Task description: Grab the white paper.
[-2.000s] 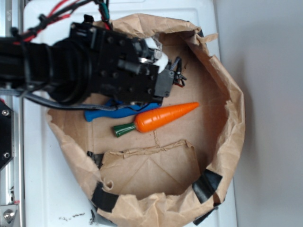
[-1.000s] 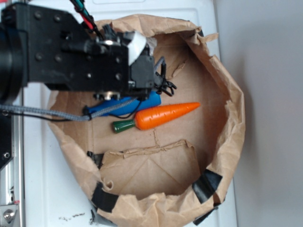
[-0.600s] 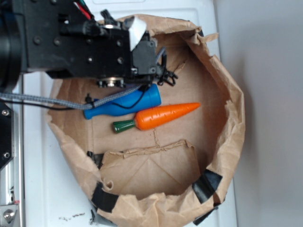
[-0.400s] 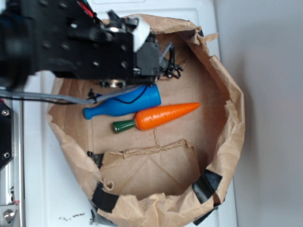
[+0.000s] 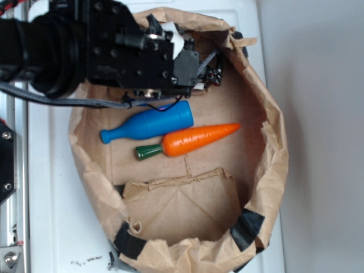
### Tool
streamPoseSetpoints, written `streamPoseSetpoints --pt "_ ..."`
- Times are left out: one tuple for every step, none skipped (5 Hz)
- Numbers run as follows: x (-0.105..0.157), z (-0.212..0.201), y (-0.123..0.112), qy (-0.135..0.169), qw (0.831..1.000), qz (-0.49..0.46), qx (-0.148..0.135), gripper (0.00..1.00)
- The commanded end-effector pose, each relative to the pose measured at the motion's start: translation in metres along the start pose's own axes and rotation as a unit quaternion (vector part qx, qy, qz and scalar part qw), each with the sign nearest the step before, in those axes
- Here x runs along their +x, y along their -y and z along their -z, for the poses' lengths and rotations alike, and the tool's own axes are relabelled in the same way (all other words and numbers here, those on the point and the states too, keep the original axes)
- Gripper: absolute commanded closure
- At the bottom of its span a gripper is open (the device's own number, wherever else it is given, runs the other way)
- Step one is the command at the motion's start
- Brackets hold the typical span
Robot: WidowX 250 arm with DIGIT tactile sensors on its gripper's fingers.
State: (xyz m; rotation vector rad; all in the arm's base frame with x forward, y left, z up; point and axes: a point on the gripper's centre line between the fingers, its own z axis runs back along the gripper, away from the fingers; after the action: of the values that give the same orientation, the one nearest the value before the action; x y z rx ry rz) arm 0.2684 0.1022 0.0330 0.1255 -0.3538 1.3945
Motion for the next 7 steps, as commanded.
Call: streamPoseSetpoints --pt "0.011 0.006 0.005 0.029 0.999 -0.016 -0.023 0.00" --pt "0.010 0.006 0.008 0.033 0.999 -0.017 -0.026 0.00" --pt "0.008 0.008 0.011 0.034 0.999 -0.016 -0.023 0.14" --pt "0.010 0.005 0.011 0.027 0.999 -0.018 -0.025 1.00" --pt "0.010 0.000 0.010 0.022 0.999 -0.010 -0.027 1.00" --pt "0.008 -0.011 0.006 0.013 0.999 0.006 -0.035 1.00" --pt "0.007 -0.025 0.000 -0.008 0.999 0.028 -0.038 1.00"
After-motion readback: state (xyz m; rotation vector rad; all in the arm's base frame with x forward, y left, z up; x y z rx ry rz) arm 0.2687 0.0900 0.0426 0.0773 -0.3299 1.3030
